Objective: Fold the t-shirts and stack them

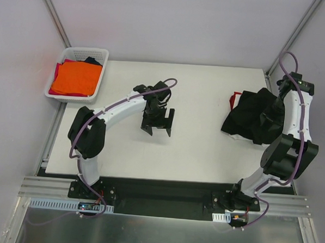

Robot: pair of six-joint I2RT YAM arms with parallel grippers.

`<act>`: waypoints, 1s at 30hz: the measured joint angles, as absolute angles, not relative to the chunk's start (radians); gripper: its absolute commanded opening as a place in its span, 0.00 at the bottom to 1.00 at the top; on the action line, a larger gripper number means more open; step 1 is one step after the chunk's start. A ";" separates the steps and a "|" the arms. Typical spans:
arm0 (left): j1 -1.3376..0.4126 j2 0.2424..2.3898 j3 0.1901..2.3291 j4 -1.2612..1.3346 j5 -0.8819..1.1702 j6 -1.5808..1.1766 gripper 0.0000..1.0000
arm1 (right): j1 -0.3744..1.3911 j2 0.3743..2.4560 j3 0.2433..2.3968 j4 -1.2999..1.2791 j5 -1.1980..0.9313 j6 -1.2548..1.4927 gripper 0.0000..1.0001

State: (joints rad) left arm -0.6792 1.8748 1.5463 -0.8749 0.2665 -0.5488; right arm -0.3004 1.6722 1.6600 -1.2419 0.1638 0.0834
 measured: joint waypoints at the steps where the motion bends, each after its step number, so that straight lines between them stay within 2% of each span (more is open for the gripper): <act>1: -0.679 1.855 1.526 -0.866 0.258 -0.545 0.88 | -0.300 1.660 1.639 -1.238 0.157 0.087 0.51; 4: -0.679 1.814 1.472 -0.844 0.244 -0.533 0.88 | -0.300 1.628 1.568 -1.227 0.140 0.094 0.57; 12: -0.677 1.801 1.404 -0.821 0.228 -0.522 0.88 | -0.300 1.601 1.461 -1.203 0.135 0.096 0.55; 15: -0.672 1.801 1.404 -0.809 0.228 -0.503 0.88 | -0.300 1.593 1.425 -1.187 0.141 0.093 0.59; 19: -0.651 1.800 1.404 -0.802 0.230 -0.477 0.88 | -0.302 1.580 1.385 -1.170 0.150 0.067 0.74; 21: -0.637 1.798 1.404 -0.799 0.233 -0.470 0.88 | -0.310 1.578 1.374 -1.153 0.152 0.054 0.76; 30: -0.562 1.724 1.374 -0.796 0.255 -0.463 0.88 | -0.409 1.644 1.373 -1.055 0.125 0.022 0.76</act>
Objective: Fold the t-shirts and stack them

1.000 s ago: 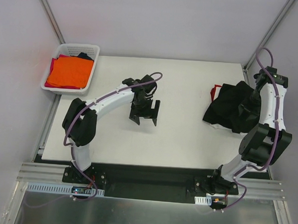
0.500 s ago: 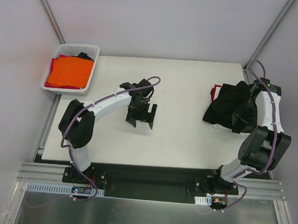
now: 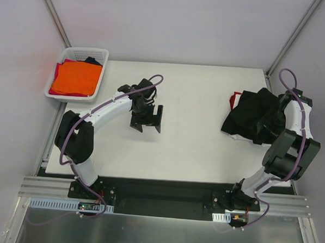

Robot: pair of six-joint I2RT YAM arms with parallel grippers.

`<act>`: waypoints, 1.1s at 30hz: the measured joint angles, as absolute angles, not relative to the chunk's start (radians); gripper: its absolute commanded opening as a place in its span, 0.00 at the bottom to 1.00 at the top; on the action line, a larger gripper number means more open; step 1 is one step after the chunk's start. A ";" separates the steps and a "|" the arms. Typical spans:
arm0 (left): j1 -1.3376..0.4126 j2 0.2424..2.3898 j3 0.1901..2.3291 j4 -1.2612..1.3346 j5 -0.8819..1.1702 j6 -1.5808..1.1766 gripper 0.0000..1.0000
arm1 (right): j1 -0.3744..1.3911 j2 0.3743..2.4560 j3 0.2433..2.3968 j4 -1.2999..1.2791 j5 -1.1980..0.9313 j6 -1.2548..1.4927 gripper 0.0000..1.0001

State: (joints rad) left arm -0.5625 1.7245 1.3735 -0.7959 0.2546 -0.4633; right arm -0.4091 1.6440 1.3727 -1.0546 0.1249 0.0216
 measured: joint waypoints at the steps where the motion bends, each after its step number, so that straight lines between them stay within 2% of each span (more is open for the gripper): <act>1: -0.562 1.720 1.374 -0.796 0.258 -0.463 0.88 | -0.411 1.670 1.390 -1.047 0.118 0.021 0.76; 7: -0.561 1.718 1.373 -0.798 0.265 -0.456 0.88 | -0.413 1.781 1.480 -1.017 0.083 0.022 0.67; 14: -0.548 1.744 1.398 -0.813 0.279 -0.451 0.88 | -0.414 1.794 1.501 -1.019 0.065 0.022 0.59; 16: -0.548 1.761 1.412 -0.814 0.279 -0.451 0.88 | -0.414 1.794 1.504 -1.026 0.067 0.022 0.52; 19: -0.542 1.781 1.432 -0.818 0.279 -0.451 0.88 | -0.417 1.793 1.523 -1.052 0.083 0.026 0.33; 20: -0.542 1.784 1.437 -0.818 0.279 -0.451 0.88 | -0.418 1.792 1.533 -1.067 0.094 0.034 0.14; 22: -0.542 1.790 1.449 -0.823 0.279 -0.450 0.88 | -0.424 1.789 1.543 -1.086 0.110 0.042 0.01; 33: -0.541 1.812 1.492 -0.841 0.278 -0.419 0.88 | -0.443 1.741 1.595 -1.171 0.183 0.060 0.03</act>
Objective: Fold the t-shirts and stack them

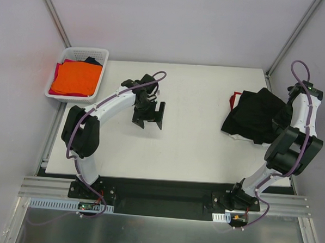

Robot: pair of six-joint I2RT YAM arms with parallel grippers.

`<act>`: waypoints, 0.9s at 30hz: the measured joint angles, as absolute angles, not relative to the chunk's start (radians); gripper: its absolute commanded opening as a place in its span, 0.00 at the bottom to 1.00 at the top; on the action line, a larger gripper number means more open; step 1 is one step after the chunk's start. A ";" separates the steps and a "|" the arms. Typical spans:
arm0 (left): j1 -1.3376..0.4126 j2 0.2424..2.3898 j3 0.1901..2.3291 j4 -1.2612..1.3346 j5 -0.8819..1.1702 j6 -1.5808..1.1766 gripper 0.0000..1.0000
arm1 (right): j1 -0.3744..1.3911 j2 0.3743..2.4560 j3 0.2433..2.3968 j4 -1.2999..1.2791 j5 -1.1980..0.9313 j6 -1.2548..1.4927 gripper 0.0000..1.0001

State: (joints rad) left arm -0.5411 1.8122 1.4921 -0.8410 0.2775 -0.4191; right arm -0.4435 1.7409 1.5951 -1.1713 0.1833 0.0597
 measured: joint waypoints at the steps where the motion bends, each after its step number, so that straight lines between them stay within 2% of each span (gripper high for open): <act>1: -0.541 1.812 1.492 -0.845 0.278 -0.416 0.88 | -0.448 1.739 1.595 -1.175 0.189 0.059 0.05; 2: -0.541 1.812 1.492 -0.849 0.277 -0.411 0.88 | -0.451 1.736 1.593 -1.177 0.194 0.059 0.11; 4: -0.541 1.812 1.492 -0.854 0.268 -0.405 0.88 | -0.459 1.732 1.582 -1.176 0.199 0.058 0.14; 6: -0.538 1.812 1.492 -0.858 0.258 -0.401 0.88 | -0.463 1.723 1.551 -1.176 0.202 0.059 0.28; 7: -0.536 1.812 1.492 -0.861 0.256 -0.399 0.88 | -0.463 1.720 1.533 -1.176 0.203 0.059 0.40; 8: -0.535 1.812 1.492 -0.864 0.251 -0.398 0.88 | -0.463 1.719 1.515 -1.176 0.202 0.059 0.63; 9: -0.534 1.812 1.492 -0.867 0.250 -0.396 0.88 | -0.463 1.718 1.501 -1.176 0.201 0.064 0.71; 13: -0.528 1.812 1.494 -0.875 0.243 -0.389 0.88 | -0.464 1.718 1.460 -1.182 0.193 0.062 0.91; 14: -0.528 1.812 1.498 -0.878 0.237 -0.385 0.88 | -0.464 1.715 1.460 -1.181 0.188 0.062 0.93; 16: -0.528 1.812 1.509 -0.886 0.230 -0.381 0.88 | -0.465 1.702 1.467 -1.180 0.168 0.067 0.93; 17: -0.528 1.812 1.519 -0.891 0.226 -0.380 0.88 | -0.465 1.692 1.480 -1.180 0.149 0.068 0.80; 19: -0.528 1.812 1.546 -0.907 0.225 -0.379 0.88 | -0.466 1.680 1.539 -1.183 0.102 0.070 0.60; 20: -0.528 1.812 1.564 -0.915 0.225 -0.379 0.88 | -0.466 1.678 1.576 -1.179 0.069 0.073 0.41; 21: -0.528 1.812 1.584 -0.923 0.225 -0.380 0.88 | -0.465 1.674 1.603 -1.173 0.039 0.072 0.40; 24: -0.525 1.813 1.661 -0.955 0.226 -0.386 0.88 | -0.459 1.651 1.663 -1.145 -0.043 0.076 0.51; 27: -0.516 1.814 1.768 -0.980 0.237 -0.406 0.88 | -0.454 1.597 1.664 -1.122 -0.111 0.072 0.54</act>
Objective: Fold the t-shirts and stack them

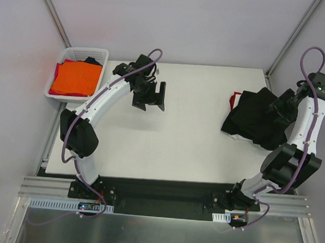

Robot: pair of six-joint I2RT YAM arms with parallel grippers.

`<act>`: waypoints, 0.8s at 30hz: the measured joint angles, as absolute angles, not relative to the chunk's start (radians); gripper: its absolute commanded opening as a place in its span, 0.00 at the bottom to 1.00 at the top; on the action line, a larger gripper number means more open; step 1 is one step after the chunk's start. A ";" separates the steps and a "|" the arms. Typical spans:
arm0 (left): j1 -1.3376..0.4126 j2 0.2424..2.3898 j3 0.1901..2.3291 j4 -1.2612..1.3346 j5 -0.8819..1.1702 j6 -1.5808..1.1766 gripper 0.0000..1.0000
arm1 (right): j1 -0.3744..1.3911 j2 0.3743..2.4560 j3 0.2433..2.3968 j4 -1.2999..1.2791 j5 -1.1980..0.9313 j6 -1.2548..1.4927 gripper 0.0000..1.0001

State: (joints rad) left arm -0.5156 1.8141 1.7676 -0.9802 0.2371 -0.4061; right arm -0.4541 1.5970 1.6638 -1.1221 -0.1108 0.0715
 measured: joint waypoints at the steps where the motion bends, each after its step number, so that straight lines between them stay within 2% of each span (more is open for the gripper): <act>1: -0.510 1.813 1.790 -0.979 0.241 -0.413 0.88 | -0.454 1.578 1.664 -1.117 -0.133 0.070 0.55; 3: -0.495 1.812 1.803 -0.978 0.246 -0.429 0.88 | -0.453 1.536 1.656 -1.095 -0.197 0.070 0.56; 5: -0.474 1.814 1.803 -0.993 0.244 -0.437 0.88 | -0.450 1.503 1.639 -1.070 -0.254 0.075 0.64; 9: -0.410 1.814 1.795 -1.004 0.221 -0.462 0.89 | -0.423 1.432 1.516 -0.943 -0.442 0.124 0.68; 11: -0.383 1.807 1.766 -0.990 0.208 -0.474 0.89 | -0.377 1.423 1.459 -0.892 -0.529 0.150 0.73; 14: -0.352 1.802 1.714 -0.986 0.191 -0.488 0.89 | -0.234 1.424 1.402 -0.830 -0.609 0.182 0.87; 15: -0.350 1.802 1.703 -0.984 0.186 -0.490 0.89 | -0.183 1.424 1.393 -0.816 -0.633 0.189 0.94; 16: -0.349 1.801 1.693 -0.984 0.178 -0.491 0.89 | -0.134 1.424 1.388 -0.804 -0.653 0.196 0.96; 24: -0.350 1.768 1.655 -0.976 0.173 -0.516 0.88 | 0.104 1.433 1.377 -0.842 -0.707 0.150 0.96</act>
